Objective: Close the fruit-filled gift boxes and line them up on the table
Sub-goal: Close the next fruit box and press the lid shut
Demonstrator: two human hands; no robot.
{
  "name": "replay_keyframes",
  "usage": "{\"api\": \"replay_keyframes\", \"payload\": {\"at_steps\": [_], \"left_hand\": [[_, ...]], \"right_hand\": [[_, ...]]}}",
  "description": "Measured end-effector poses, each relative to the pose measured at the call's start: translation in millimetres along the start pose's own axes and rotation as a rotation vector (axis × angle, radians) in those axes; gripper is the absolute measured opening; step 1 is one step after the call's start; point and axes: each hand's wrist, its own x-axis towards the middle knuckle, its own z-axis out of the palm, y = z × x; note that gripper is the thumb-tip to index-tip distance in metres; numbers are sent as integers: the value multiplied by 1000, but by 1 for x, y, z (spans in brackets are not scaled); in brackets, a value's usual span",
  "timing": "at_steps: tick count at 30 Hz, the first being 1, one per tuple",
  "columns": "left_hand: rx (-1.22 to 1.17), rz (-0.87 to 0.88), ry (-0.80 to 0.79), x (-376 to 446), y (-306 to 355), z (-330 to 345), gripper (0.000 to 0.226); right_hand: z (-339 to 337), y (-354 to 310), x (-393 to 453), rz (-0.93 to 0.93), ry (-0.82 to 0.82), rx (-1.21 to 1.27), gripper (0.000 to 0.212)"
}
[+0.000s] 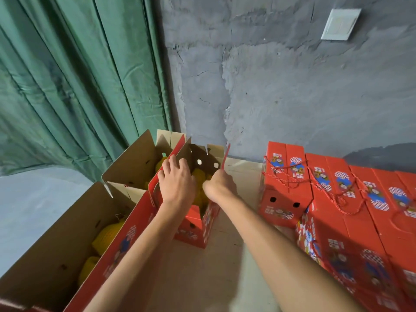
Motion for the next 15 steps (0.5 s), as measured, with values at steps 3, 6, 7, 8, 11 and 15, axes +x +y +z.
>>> {"api": "replay_keyframes", "payload": {"at_steps": [3,6,7,8,11,15], "left_hand": [[16,53,6,-3,-2,-2,41],[90,62,-42,-12,-2,-7,42],[97,74,-55,-15,-3,-9,42],[67,83,-73,-20,-5,-13,41],[-88,108,-170,-37,-5,-26,41],[-50,198,-218,-73,-4,-42,44]], "right_hand": [[-14,10,-1,13,37,-52,33],[-33,30,-7,8,19,-109,30],[-40,37,-11,4,13,-138,27],[-48,44,-16,6,4,-168,25],[-75,68,-40,16,-35,-239,20],[-100,105,-90,-9,-88,-276,21]]}}
